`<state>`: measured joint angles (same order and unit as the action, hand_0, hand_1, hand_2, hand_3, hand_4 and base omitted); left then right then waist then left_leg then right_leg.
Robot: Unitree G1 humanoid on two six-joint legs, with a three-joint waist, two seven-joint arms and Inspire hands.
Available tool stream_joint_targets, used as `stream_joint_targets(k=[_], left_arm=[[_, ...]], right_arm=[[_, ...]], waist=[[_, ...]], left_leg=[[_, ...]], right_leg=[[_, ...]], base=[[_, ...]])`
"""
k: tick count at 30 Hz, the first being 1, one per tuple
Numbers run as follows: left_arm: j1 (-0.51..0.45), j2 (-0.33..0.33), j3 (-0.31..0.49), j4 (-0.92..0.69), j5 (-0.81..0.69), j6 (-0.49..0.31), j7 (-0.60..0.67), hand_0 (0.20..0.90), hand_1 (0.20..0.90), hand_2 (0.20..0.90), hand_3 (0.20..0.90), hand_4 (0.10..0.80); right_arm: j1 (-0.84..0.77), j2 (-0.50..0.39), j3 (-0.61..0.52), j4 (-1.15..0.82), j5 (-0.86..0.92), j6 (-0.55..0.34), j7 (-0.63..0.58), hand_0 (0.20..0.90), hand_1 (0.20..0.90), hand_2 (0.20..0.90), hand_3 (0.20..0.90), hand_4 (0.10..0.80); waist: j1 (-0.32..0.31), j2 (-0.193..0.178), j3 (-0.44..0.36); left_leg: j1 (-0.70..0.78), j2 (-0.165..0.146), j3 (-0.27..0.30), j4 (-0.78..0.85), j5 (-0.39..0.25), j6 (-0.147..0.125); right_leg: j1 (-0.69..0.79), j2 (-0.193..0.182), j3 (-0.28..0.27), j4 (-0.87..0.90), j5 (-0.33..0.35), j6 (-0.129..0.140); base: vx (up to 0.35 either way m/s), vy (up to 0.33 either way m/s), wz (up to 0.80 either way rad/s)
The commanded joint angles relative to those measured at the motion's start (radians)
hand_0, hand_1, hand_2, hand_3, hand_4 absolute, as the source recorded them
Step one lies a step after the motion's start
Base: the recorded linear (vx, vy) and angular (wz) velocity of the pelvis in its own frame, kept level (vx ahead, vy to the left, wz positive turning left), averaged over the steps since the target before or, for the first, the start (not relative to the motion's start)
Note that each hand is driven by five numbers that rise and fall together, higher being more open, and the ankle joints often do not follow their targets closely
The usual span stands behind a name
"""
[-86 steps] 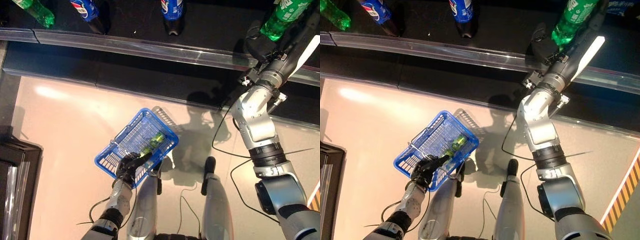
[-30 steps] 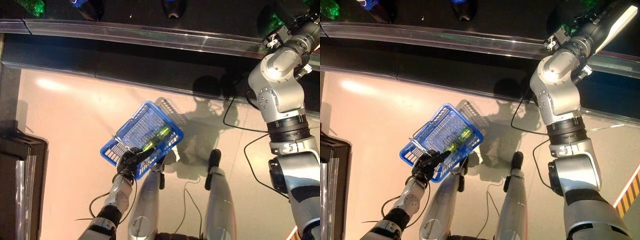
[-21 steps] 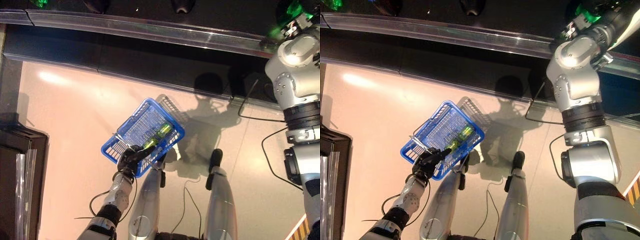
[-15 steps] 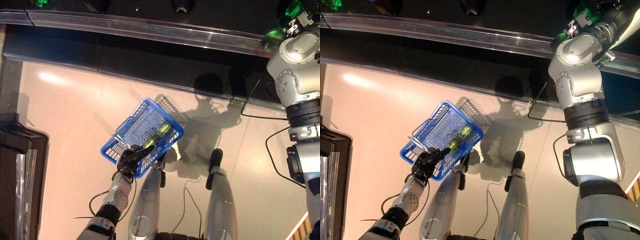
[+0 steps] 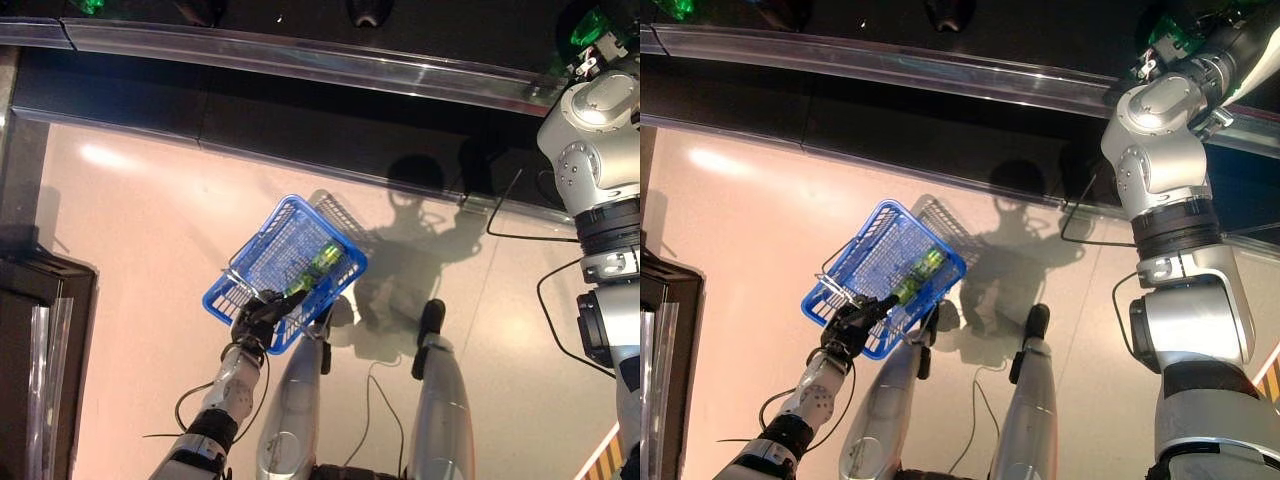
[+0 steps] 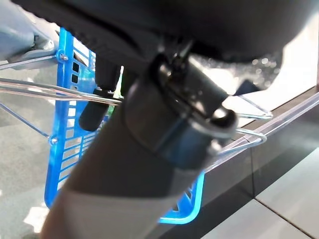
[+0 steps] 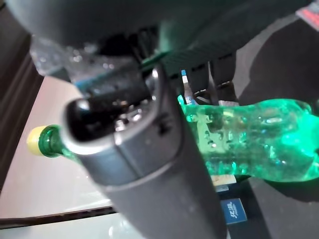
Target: Pick up the drink and place into the basket.
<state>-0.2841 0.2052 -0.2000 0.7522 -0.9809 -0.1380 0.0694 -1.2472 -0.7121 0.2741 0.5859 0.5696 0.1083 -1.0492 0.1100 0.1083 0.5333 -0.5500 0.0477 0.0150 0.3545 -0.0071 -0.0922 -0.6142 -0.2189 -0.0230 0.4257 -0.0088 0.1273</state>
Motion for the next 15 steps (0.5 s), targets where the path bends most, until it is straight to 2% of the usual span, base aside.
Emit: stream_joint_targets(k=[1,6,9,15], left_arm=[[0.196,0.131,0.047,-0.046,-0.041,-0.077,-0.016,0.3,0.3,0.3,0.2,0.1],[0.198,0.133,0.101,-0.103,-0.084,-0.126,-0.049,0.3,0.3,0.3,0.2,0.1],[0.206,0.13,0.137,-0.175,-0.091,-0.15,-0.069,0.3,0.3,0.3,0.2,0.1],[0.24,0.131,0.15,-0.285,-0.076,-0.179,-0.127,0.3,0.3,0.3,0.2,0.1]], right_arm=[[-0.119,-0.173,-0.021,-0.241,-0.173,-0.136,0.027,0.3,0.3,0.3,0.2,0.1],[0.028,-0.151,-0.109,-0.45,-0.221,-0.115,0.136,0.3,0.3,0.3,0.2,0.1],[0.154,-0.114,-0.168,-0.579,-0.242,-0.112,0.241,0.3,0.3,0.3,0.2,0.1],[0.338,-0.029,-0.247,-0.696,-0.186,-0.156,0.382,0.3,0.3,0.3,0.2,0.1]], waist=[[0.007,-0.016,-0.013],[-0.008,-0.023,-0.013],[-0.017,-0.029,-0.031],[-0.023,-0.035,-0.07]], left_leg=[[0.011,-0.037,-0.029,0.062,-0.021,0.08],[0.083,-0.035,-0.026,0.059,-0.026,0.074],[0.139,-0.03,-0.026,0.044,-0.023,0.068],[0.199,-0.02,-0.027,0.003,0.0,0.061]], right_leg=[[0.068,0.008,-0.064,0.056,-0.059,-0.095],[0.135,0.005,-0.067,0.071,-0.083,-0.101],[0.192,0.004,-0.073,0.067,-0.1,-0.106],[0.261,0.011,-0.086,0.032,-0.099,-0.115]], base=[[-0.028,0.032,0.0],[-0.01,0.011,0.01],[0.002,0.011,0.01],[0.0,0.016,0.09]])
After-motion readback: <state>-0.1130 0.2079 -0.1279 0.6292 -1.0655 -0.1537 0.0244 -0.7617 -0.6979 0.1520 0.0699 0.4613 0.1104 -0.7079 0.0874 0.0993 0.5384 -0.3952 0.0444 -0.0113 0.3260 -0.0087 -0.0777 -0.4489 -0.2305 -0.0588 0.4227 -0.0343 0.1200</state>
